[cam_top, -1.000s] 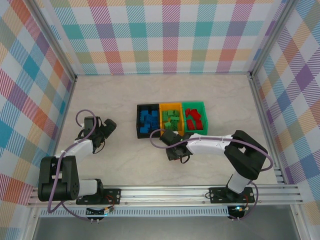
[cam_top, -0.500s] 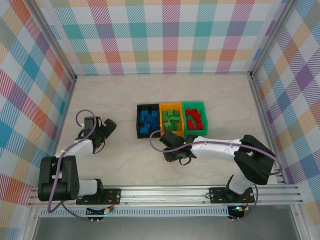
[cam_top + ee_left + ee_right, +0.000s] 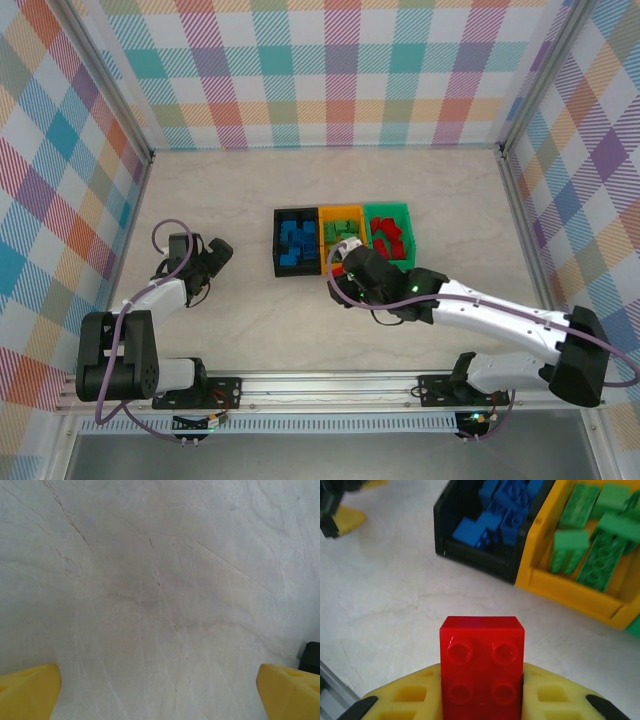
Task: Sort the legos into containers by color
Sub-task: Pick up the lego from the bottom-center of the table, then place the lego in the container.
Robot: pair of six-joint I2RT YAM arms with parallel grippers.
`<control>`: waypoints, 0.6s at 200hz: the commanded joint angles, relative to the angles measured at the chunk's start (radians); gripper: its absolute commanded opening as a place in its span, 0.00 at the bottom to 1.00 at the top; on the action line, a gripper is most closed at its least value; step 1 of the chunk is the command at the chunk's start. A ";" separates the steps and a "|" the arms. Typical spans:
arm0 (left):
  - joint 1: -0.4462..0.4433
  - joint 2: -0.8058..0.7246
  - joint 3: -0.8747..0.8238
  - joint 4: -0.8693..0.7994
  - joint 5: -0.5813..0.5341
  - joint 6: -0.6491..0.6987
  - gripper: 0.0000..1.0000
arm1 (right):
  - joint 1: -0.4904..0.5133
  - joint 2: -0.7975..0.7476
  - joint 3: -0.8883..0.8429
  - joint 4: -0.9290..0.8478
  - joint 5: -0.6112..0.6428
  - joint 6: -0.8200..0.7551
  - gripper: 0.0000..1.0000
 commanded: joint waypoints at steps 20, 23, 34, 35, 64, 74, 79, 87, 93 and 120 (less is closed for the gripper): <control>0.012 0.003 0.022 0.016 0.005 0.018 1.00 | -0.232 -0.071 0.048 -0.035 0.003 -0.086 0.06; 0.012 0.002 0.023 0.016 0.005 0.017 1.00 | -0.258 -0.073 0.049 -0.032 -0.012 -0.085 0.06; 0.012 0.001 0.023 0.016 0.006 0.017 1.00 | -0.349 -0.073 0.053 -0.016 -0.064 -0.092 0.06; 0.012 0.001 0.023 0.016 0.006 0.017 1.00 | -0.356 -0.072 0.054 -0.015 -0.067 -0.091 0.06; 0.011 -0.004 0.021 0.018 0.004 0.017 1.00 | -0.514 0.019 0.095 0.011 -0.153 -0.118 0.10; 0.010 -0.004 0.020 0.020 0.004 0.020 1.00 | -0.559 0.096 0.143 -0.021 -0.197 -0.129 0.14; 0.008 -0.007 0.020 0.019 0.003 0.020 1.00 | -0.575 0.139 0.168 -0.037 -0.207 -0.138 0.18; 0.007 -0.010 0.018 0.021 0.004 0.021 1.00 | -0.590 0.206 0.202 -0.060 -0.208 -0.150 0.30; 0.006 -0.012 0.019 0.020 0.001 0.021 1.00 | -0.601 0.254 0.225 -0.074 -0.201 -0.158 0.40; 0.004 -0.031 0.020 0.012 -0.010 0.029 1.00 | -0.619 0.381 0.246 -0.077 -0.177 -0.161 0.70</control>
